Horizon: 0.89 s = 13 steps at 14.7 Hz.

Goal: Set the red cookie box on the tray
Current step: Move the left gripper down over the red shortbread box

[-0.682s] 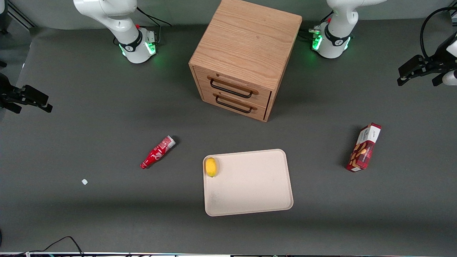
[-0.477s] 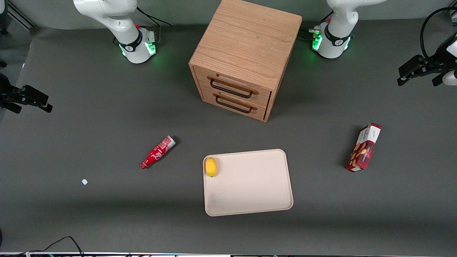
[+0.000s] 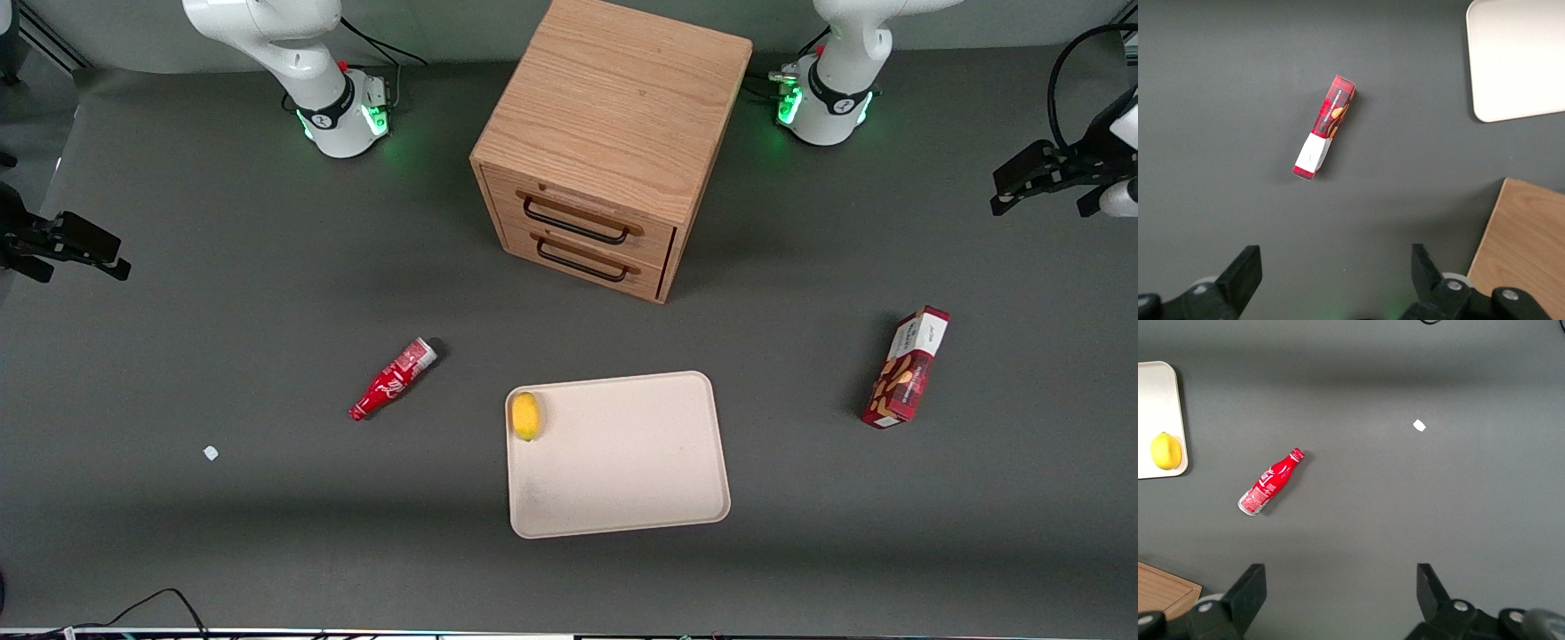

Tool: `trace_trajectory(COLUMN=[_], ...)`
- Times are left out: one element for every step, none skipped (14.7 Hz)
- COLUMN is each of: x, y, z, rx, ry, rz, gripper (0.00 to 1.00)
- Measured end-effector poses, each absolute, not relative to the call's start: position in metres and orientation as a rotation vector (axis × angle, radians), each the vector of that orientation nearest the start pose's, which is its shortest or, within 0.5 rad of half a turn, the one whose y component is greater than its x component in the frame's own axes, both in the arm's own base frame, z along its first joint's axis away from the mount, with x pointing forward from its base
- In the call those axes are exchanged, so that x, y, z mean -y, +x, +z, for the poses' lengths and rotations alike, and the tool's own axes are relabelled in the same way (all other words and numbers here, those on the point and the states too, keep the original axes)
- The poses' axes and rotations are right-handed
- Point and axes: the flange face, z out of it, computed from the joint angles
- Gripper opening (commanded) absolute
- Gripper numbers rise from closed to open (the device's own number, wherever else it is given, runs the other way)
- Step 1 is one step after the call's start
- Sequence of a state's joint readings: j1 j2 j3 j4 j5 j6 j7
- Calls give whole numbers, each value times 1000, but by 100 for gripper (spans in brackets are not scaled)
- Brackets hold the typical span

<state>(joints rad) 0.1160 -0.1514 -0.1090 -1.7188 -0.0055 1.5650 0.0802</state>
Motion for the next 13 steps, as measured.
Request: trace_trajectory(x=[0, -1, -3, -6, -8, -10, -12, -14, -16, -22, -29, -38, -48], y=[507, 510, 513, 517, 522, 527, 533, 540, 547, 554, 561, 568, 575], z=[630, 625, 619, 612, 605, 598, 589, 580, 570, 559, 547, 535, 522], rx=[-164, -215, -257, -282, -295, -303, -309, -315, -325, -343, -371, -401, -428], ry=[-3122, -3114, -3104, -3091, -3080, -3068, -3059, -3055, -3047, -3030, -3017, -3011, -3008], rz=[20, 34, 53, 74, 89, 98, 110, 118, 122, 129, 137, 143, 149], gripper=[100, 100, 100, 100, 100, 100, 100, 100, 100, 100, 100, 100, 100])
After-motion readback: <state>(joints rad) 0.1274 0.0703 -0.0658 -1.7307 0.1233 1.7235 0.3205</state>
